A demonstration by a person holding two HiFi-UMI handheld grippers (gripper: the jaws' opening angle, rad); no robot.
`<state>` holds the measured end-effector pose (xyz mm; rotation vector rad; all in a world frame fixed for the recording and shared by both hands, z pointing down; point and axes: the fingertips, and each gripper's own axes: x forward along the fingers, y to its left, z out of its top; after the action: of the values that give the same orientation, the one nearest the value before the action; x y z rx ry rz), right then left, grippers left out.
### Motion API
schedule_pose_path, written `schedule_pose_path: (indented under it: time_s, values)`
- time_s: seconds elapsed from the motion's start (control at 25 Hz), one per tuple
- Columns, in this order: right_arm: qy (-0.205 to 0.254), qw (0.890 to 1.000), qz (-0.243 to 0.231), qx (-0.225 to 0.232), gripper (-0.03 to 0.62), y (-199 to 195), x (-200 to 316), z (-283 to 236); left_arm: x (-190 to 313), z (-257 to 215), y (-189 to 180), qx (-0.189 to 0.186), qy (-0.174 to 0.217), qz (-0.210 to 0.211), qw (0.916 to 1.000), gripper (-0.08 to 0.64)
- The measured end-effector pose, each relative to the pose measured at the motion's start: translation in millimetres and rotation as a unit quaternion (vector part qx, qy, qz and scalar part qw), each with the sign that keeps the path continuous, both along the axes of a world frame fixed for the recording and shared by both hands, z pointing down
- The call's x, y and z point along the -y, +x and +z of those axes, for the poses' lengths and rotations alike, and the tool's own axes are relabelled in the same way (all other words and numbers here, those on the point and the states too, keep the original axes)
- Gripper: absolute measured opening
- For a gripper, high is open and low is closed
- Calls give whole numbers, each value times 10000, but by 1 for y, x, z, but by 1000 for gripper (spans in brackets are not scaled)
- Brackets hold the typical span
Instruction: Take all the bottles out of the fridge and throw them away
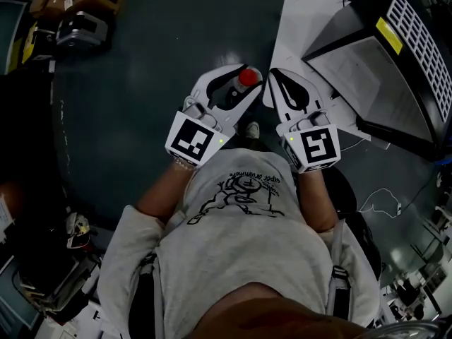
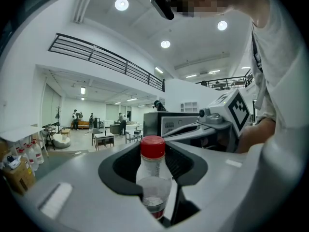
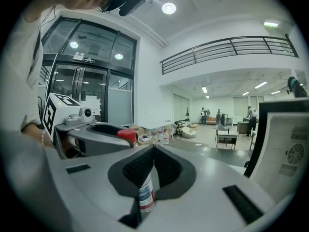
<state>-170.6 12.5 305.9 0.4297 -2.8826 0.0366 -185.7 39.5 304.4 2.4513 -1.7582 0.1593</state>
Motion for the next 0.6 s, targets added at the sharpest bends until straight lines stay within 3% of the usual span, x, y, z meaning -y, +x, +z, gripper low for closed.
schedule_pose_path:
  time_s: [0.28, 0.6]
  values:
    - [-197, 9996, -81, -205, 9, 1, -15, 35, -10, 31, 3, 130, -115, 60, 9998, 158]
    - [-362, 9986, -150, -345, 9, 4, -30, 61, -22, 54, 10, -68, -327, -4, 9994, 158]
